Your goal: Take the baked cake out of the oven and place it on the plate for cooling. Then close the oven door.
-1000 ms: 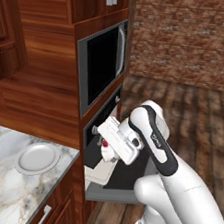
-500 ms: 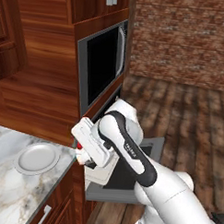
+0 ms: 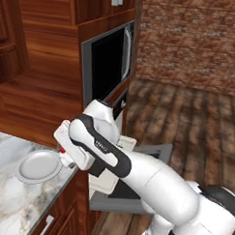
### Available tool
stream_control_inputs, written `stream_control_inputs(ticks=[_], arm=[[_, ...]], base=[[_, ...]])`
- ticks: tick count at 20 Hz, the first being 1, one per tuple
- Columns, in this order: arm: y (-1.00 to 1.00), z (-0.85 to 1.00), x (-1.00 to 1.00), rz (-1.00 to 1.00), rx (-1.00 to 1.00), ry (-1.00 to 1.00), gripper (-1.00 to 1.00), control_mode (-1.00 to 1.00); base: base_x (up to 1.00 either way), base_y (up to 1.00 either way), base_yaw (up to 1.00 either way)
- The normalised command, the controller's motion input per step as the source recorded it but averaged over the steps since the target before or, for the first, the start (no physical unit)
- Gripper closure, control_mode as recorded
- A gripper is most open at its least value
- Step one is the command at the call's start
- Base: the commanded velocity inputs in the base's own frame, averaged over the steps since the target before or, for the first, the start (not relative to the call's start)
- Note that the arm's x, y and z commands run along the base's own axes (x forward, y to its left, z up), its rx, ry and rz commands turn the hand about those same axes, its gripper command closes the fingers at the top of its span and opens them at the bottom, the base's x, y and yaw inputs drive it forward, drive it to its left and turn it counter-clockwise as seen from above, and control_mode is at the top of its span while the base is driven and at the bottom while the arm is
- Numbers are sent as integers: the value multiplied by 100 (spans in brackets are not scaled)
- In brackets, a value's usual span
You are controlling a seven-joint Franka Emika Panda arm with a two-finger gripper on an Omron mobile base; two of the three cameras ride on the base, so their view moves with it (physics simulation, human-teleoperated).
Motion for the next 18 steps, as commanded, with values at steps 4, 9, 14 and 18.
stream_control_inputs(ticks=[4, 9, 14, 18], arm=[[48, 0, 59, 0, -16, 4, 100, -100], [44, -8, 31, 0, -19, 3, 100, -100], [41, -29, 21, 0, -21, 1, 100, -100], [32, -41, 18, 0, -20, 0, 100, -100]], base=[[0, 0, 0], [0, 0, 0], [0, 0, 0], [0, 0, 0]])
